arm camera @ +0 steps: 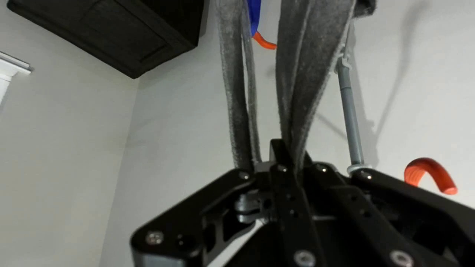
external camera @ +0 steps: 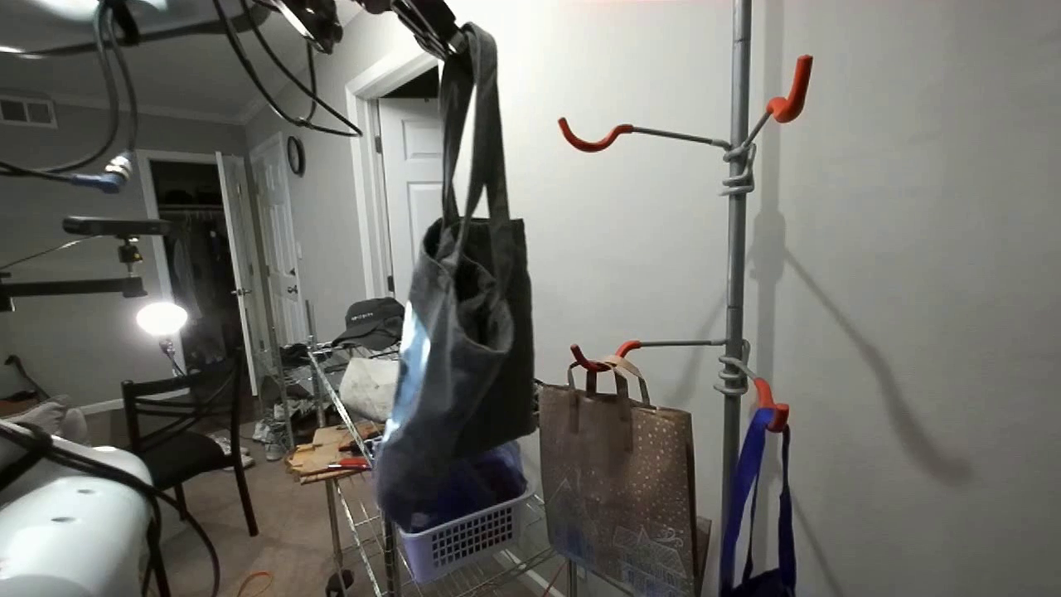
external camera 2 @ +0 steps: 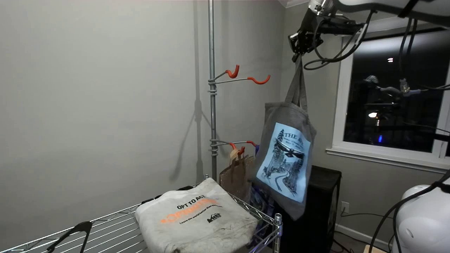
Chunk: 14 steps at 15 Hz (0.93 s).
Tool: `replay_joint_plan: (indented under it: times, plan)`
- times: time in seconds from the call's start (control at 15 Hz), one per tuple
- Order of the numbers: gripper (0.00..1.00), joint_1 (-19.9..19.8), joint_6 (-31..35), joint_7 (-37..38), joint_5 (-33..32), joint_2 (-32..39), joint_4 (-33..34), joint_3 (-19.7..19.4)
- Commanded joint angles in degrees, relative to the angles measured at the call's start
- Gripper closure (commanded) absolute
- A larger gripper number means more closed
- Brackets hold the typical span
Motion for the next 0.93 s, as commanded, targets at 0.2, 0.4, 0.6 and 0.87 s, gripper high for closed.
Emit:
replay_joint_plan:
  times: [0.2, 0.4, 0.6, 0.87]
  plan:
    - [0.96, 0.5, -6.5, -8.7, 3.9, -2.4, 3.7, 4.2]
    - [0.96, 1.6, -7.1, -10.7, 6.3, -2.7, 5.2, 6.4]
    - [0.96, 2.7, -7.1, -11.7, 7.9, -2.7, 7.7, 8.4]
    - [0.96, 3.0, -7.1, -12.0, 8.9, -1.9, 12.3, 11.4]
